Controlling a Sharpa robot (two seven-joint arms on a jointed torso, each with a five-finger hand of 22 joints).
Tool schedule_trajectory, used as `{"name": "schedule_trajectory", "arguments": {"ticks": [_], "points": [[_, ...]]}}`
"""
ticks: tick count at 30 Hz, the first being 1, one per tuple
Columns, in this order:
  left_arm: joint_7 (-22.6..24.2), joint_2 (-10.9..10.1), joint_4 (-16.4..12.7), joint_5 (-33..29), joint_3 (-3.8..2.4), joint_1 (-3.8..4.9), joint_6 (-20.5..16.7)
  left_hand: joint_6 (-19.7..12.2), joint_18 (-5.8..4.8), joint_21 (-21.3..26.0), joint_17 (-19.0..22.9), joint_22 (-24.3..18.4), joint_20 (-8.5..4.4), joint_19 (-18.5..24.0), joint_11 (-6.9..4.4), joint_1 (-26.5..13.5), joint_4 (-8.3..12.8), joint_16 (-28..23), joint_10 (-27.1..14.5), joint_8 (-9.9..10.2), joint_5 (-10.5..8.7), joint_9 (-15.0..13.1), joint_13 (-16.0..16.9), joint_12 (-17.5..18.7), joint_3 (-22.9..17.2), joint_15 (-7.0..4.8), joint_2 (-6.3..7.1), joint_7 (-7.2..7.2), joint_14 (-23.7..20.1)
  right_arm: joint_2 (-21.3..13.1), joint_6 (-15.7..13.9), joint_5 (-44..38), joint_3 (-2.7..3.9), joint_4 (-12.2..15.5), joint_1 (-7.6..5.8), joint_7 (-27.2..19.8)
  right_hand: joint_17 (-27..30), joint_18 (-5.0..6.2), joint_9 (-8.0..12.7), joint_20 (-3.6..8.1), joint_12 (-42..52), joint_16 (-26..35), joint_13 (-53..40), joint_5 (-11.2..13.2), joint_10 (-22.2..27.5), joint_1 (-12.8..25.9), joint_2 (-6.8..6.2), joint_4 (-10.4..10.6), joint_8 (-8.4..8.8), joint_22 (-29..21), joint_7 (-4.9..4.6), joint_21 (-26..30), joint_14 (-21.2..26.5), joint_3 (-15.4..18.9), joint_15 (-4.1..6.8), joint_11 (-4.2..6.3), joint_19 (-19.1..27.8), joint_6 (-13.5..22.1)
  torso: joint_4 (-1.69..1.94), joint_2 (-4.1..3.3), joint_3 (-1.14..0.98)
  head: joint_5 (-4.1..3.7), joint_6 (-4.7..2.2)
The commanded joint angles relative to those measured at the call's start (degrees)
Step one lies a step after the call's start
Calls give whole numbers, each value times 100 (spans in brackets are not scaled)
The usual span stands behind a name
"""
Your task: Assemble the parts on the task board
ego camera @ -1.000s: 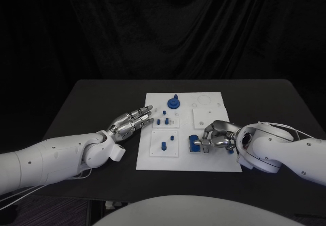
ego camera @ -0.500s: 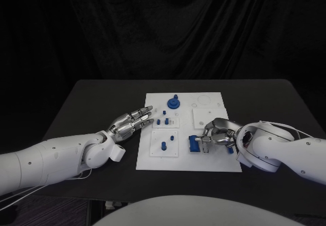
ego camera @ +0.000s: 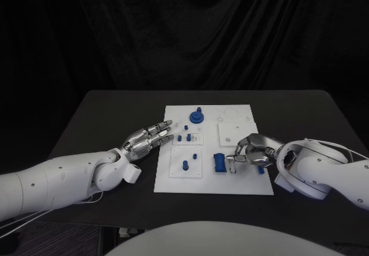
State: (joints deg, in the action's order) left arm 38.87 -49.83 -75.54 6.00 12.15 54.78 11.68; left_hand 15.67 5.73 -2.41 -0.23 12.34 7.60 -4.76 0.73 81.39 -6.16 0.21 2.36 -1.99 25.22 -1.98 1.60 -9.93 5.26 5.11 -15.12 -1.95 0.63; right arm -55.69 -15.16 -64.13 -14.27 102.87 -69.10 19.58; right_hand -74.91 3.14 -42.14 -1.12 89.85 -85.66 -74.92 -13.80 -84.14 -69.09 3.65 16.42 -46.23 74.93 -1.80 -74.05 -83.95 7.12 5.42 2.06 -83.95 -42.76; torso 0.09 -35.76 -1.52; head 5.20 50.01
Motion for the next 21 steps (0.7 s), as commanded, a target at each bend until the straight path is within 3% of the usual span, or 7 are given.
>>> {"name": "schedule_trajectory", "arguments": {"ticks": [1, 4, 7, 9, 13, 17, 21], "points": [[116, -11, -34, -35, -5, -5, 25, 16, 96, -21, -3, -6, 23, 2, 42, -57, 3, 6, -1, -13, 14, -9, 1, -23, -54, 6, 0, -35, 3, -222, -8, -285, 14, 182, -216, 395, -762, 29, 224, 4, 15, -39, -1508, -268, -586, -15, 29, 15, 237, 1052, -65, -51, -457, 75, -25, -46, -81, 4, 4, 1, 7, -85, -1], [124, -19, -53, -35, -5, -5, 7, 24, 99, -25, -4, -1, 21, -2, 40, -59, 11, 8, 2, -16, 56, -10, 2, -30, -77, 2, 3, -34, 5, -452, 253, -690, 14, 331, -419, 786, -762, 26, 471, -31, 15, -40, -1508, -535, -586, -1, 23, 8, 499, 1056, -116, -65, -456, 136, -64, -92, -86, -34, 3, 1, 8, -170, -1], [136, -23, -72, -35, -5, -6, -13, 35, 101, -25, -4, -4, 21, -2, 42, -57, 17, 8, 4, -18, 70, -12, 3, -37, -86, -1, 7, -35, 6, -619, 511, -1235, 13, 425, -520, 1077, -786, 8, 634, -37, 15, -53, -1508, -1220, -586, -160, -60, -19, 639, 1084, -108, -162, -461, 120, -63, -89, -119, -146, 15, 4, 15, -300, -1], [150, -30, -90, -35, -5, -6, -29, 50, 103, -27, -5, -2, 20, -5, 41, -56, 27, 9, 8, -21, 91, -14, 4, -48, -98, -5, 16, -34, 9, -725, 759, -1696, 12, 486, -560, 1313, -819, -14, 721, -36, 15, -71, -1508, -1498, -586, -223, -134, -4, 702, 1114, -102, -265, -467, 116, -59, -83, -156, -225, 19, -2, 17, -387, -1], [167, -54, -106, -35, -5, -6, -48, 51, 107, -29, -4, -2, 18, -6, 43, -54, 39, 9, 14, -22, 113, -14, 6, -61, -112, -13, 26, -34, 8, -880, 1047, -2421, 9, 601, -506, 1641, -914, -56, 772, -34, 15, -125, -1508, -1523, -586, -141, -153, 25, 747, 1169, -108, -456, -490, 145, -59, -84, -223, -256, -8, -14, -14, -534, -1], [170, -67, -113, -35, -5, -6, -53, 51, 107, -29, -4, -2, 18, -6, 43, -54, 39, 9, 14, -22, 113, -14, 6, -61, -112, -13, 26, -34, 8, -1017, 1027, -2965, 6, 702, -332, 1788, -949, -73, 807, -33, 15, -147, -1508, -1535, -586, -84, -153, 27, 784, 1193, -111, -538, -499, 157, -59, -85, -254, -265, 13, -12, -7, -680, -1], [171, -79, -116, -35, -5, -6, -52, 50, 110, -29, -5, -6, 16, -5, 49, -53, 44, 9, 20, -21, 126, -13, 8, -75, -120, -16, 28, -33, 8, -1093, 938, -3393, 4, 749, -173, 1861, -971, -81, 843, -32, 15, -164, -1508, -1650, -586, -38, -169, 27, 818, 1204, -111, -585, -505, 161, -59, -85, -272, -284, -12, -17, -15, -689, -1]]}}
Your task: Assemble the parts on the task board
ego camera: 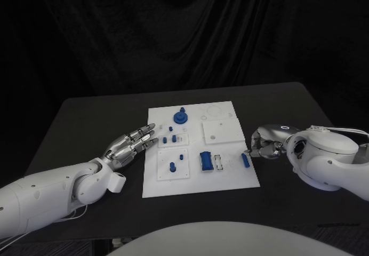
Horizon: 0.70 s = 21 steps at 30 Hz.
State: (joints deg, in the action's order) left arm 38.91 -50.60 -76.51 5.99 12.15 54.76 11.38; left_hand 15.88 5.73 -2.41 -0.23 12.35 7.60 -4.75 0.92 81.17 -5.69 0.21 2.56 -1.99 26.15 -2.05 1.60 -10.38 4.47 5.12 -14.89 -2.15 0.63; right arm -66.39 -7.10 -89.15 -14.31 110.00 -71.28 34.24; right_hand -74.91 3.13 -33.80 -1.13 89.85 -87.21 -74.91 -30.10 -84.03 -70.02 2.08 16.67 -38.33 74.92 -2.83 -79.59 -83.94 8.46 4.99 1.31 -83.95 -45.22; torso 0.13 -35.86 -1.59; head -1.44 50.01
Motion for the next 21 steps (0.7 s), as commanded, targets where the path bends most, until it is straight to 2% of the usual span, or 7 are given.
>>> {"name": "schedule_trajectory", "arguments": {"ticks": [1, 6, 8, 11, 13, 16, 21], "points": [[165, -4, -18, -34, -6, -3, -22, 29, 110, -29, -4, -7, 16, -6, 30, -30, -4, 9, -1, -21, 33, -7, 8, -31, -41, -17, 5, -13, 8, -42, 108, -959, 7, 44, 74, 408, -970, -81, 11, -32, 15, -8, -1509, -20, -597, 65, -14, 4, 30, 1204, -10, -30, -506, 30, -17, -11, -271, -38, -17, -2, -8, -28, -1], [153, -2, -2, -34, -5, -3, -25, 27, 112, -30, -4, -7, 16, -7, 37, -29, 2, 9, 4, -20, 46, -6, 9, -39, -52, -20, 6, -12, 8, -130, 6, -1124, 6, 99, 185, 442, -967, -83, 40, -37, 15, -10, -1509, 71, -597, 223, -1, 8, 56, 1207, -19, -48, -505, 65, -24, -20, -276, -56, 0, 3, 9, -81, -1], [148, 3, 6, -34, -5, -3, -20, 27, 112, -30, -4, -7, 16, -7, 37, -29, 2, 9, 4, -20, 46, -6, 9, -39, -52, -20, 6, -12, 8, -129, -45, -1150, 6, 102, 220, 444, -959, -85, 50, -40, 15, -7, -1509, 181, -597, 299, 9, 7, 61, 1209, -19, -61, -503, 81, -27, -22, -278, -71, -14, 1, 10, -77, -1], [144, 12, 13, -34, -5, -4, -11, 27, 114, -30, -5, -8, 17, -7, 40, -29, 6, 10, 6, -20, 59, -6, 9, -41, -63, -20, 4, -11, 10, -104, -109, -1172, 5, 90, 272, 443, -953, -83, 52, -40, 15, -5, -1509, 199, -597, 312, 8, 8, 61, 1207, -19, -54, -502, 84, -27, -22, -275, -73, -21, 0, 6, -91, -1], [142, 16, 13, -34, -5, -4, -8, 27, 114, -30, -5, -8, 17, -7, 40, -29, 6, 10, 6, -20, 59, -6, 9, -41, -63, -20, 4, -11, 10, -82, -165, -1179, 5, 80, 303, 438, -943, -82, 54, -41, 15, 0, -1509, 213, -597, 332, 3, 10, 62, 1206, -19, -52, -500, 92, -27, -22, -274, -78, 2, 3, 7, -125, -1], [138, 14, 10, -34, -5, -4, -5, 28, 115, -31, -5, -10, 18, -7, 41, -28, 9, 10, 7, -20, 72, -6, 9, -43, -75, -20, -1, -12, 11, -55, -251, -1185, 5, 74, 334, 428, -935, -80, 55, -41, 15, 4, -1509, 216, -597, 338, 1, 10, 64, 1202, -19, -40, -498, 94, -27, -23, -269, -77, 11, 3, 9, -127, -1], [122, 5, 11, -34, -5, -4, -2, 28, 115, -31, -5, -10, 18, -7, 41, -28, 9, 10, 7, -20, 72, -6, 9, -43, -75, -20, -1, -12, 11, -14, -388, -1185, 5, 82, 361, 398, -934, -79, 80, -43, 15, 4, -1509, 233, -597, 401, 16, 15, 98, 1200, -27, -38, -497, 102, -30, -28, -266, -56, -4, 4, 5, -101, -1]]}}
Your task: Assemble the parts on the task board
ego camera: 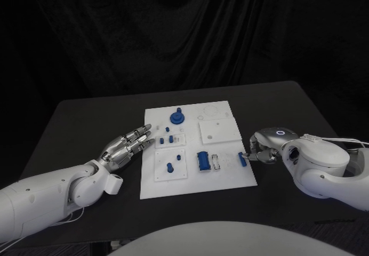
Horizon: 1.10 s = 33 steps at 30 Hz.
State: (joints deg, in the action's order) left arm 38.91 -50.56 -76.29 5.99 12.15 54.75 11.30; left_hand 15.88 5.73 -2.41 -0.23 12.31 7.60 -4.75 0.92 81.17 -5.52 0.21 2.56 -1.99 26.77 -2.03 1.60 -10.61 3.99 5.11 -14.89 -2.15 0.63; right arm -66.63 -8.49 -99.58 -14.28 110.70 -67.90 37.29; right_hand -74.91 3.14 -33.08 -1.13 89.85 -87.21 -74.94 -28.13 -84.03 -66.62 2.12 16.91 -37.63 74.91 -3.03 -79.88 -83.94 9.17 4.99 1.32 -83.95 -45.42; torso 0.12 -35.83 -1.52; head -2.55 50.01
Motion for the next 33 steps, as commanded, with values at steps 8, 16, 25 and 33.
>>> {"name": "schedule_trajectory", "arguments": {"ticks": [8, 16, 25, 33], "points": [[113, 33, 19, -34, -5, -6, 27, 18, 116, -32, -5, -6, 22, -7, 43, -25, 0, 10, 7, -17, 31, -6, 8, -19, -52, -17, -11, -11, 11, 86, -236, -79, 3, -30, 61, 49, -910, -75, 48, -49, 15, 13, -1506, -76, -597, 115, 10, -24, 64, 1195, -7, 0, -492, 27, -35, -30, -257, -53, -4, 2, 5, -13, -1], [101, 42, 27, -34, -5, -11, 46, 18, 116, -32, -5, -6, 22, -7, 43, -25, 0, 10, 7, -17, 31, -6, 8, -19, -52, -17, -11, -11, 11, 235, -194, -68, 3, -193, 157, 13, -874, -67, 112, -52, 15, 29, -1506, -658, -597, -112, -98, -37, 128, 1185, -11, 25, -484, -100, -37, -33, -239, -54, 1, 2, -6, 22, -1], [82, 52, 42, -34, -5, -23, 68, 9, 117, -32, -5, -8, 24, -7, 44, -23, 5, 9, 3, -15, 34, -4, 6, -11, -63, -15, -12, -13, 9, 426, -253, -66, 4, -337, 293, -19, -555, -72, 129, -48, 15, 183, -1506, -748, -597, -180, -135, -44, 144, 1189, -8, 5, -425, -141, -29, -29, -247, -59, -10, 4, -3, 38, -1], [57, 66, 52, -33, -5, -40, 90, 4, 117, -32, -4, -11, 26, -6, 45, -22, 8, 9, 1, -14, 33, -3, 5, -6, -70, -13, -13, -16, 8, 590, -331, -66, 5, -476, 495, -69, -512, -67, 161, -35, 15, 203, -1506, -1011, -597, -416, -210, -74, 173, 1182, 3, 25, -424, -285, -16, -16, -243, -78, -3, 7, -3, 48, -1]]}}
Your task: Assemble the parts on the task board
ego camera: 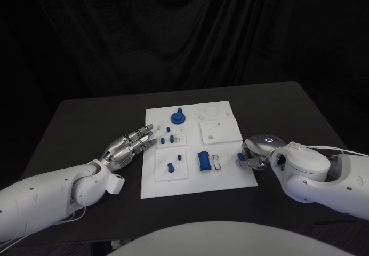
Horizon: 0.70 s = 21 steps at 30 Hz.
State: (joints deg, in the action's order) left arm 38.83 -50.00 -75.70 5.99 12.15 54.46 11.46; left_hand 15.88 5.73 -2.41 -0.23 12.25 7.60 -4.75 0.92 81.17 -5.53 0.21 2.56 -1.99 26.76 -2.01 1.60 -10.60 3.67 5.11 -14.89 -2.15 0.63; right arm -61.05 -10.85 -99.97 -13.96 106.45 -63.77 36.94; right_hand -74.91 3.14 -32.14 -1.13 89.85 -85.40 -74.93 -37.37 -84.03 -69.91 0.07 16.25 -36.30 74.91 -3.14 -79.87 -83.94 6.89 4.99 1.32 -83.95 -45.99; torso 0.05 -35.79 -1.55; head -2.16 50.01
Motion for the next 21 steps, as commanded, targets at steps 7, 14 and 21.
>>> {"name": "schedule_trajectory", "arguments": {"ticks": [7, 14, 21], "points": [[43, -17, -20, -33, -5, -35, 81, 5, 117, -32, -4, -5, 26, -6, 45, -23, 9, 9, 1, -14, 34, -6, 5, -6, -39, -13, -13, -17, 8, 171, -109, 98, -26, -210, 273, -67, -471, -61, 126, -21, 15, 36, -1507, -770, -597, -519, -110, -107, 101, 1174, 20, 57, -421, -372, -4, -6, -233, -30, -2, -1, -8, 58, -1], [33, -48, -31, -33, -5, -79, 80, 3, 118, -33, -4, -2, 29, -8, 48, -24, 13, 8, -3, -13, 29, -5, 5, -5, -52, -10, -15, -22, 7, 109, -647, 687, -20, -184, 324, -258, -430, -55, 243, -30, 15, 47, -1507, -988, -597, -1076, -135, -374, 229, 1164, -58, 96, -413, -1020, -41, -50, -219, 19, -13, 13, -1, 90, -1], [31, -57, -33, -33, -5, -101, 76, 3, 118, -33, -4, -2, 29, -8, 48, -24, 13, 8, -3, -13, 29, -5, 5, -5, -52, -10, -15, -22, 7, -62, -1254, 2763, -13, 1, 106, -969, -507, -51, 484, -132, 15, -15, -1507, 1046, -597, -890, -1077, -494, 374, 1162, -178, 93, -423, -4112, -140, -167, -206, -88, -1, 10, 6, 113, -1]]}}
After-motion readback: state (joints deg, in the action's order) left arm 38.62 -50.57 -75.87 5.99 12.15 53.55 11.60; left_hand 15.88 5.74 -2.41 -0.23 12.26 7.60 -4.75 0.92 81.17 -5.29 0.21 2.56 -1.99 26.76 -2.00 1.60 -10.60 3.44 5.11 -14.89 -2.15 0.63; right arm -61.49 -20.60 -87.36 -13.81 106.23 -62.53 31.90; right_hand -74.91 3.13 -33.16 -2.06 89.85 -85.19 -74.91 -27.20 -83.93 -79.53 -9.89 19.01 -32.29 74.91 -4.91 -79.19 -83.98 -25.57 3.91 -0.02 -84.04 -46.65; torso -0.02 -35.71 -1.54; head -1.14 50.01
